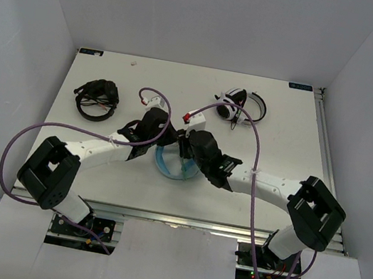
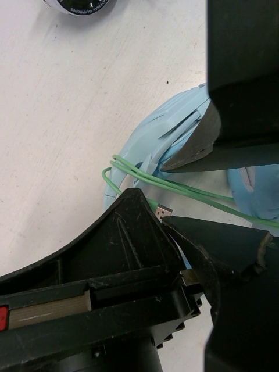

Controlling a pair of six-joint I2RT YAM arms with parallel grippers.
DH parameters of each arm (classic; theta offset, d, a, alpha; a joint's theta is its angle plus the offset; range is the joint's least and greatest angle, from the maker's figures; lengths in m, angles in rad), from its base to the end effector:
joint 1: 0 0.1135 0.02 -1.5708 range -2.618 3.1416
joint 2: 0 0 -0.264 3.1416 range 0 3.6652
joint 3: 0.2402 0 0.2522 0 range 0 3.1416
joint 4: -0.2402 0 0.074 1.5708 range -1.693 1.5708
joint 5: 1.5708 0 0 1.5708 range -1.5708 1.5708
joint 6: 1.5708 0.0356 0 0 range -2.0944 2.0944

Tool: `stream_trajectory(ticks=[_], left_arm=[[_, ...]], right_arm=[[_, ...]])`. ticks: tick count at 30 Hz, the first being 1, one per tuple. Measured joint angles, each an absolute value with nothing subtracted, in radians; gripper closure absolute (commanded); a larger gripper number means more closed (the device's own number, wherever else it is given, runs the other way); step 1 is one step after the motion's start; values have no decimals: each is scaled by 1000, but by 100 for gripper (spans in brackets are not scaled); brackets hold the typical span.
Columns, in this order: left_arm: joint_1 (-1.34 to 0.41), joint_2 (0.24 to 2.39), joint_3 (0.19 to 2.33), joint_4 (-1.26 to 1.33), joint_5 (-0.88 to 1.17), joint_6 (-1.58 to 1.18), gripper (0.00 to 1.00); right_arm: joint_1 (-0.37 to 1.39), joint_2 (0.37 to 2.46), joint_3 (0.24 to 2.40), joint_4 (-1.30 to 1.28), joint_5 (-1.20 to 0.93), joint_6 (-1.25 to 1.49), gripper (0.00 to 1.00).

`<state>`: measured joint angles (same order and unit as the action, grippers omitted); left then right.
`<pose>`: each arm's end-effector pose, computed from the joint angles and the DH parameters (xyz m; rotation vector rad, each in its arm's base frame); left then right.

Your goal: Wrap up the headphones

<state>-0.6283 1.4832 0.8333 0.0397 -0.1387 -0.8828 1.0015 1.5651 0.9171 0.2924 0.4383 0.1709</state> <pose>0.2600 -0.1828 0.2134 -0.3682 2.2330 -0.6936 0.2012 0.2863 0.2405 -0.4938 1.8441 0.3757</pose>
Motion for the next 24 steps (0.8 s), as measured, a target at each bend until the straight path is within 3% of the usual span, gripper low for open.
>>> stream_trajectory(ticks=[24], left_arm=[[-630, 1480, 789, 73, -139, -881, 100]], right_arm=[[986, 1547, 965, 262, 508, 207, 66]])
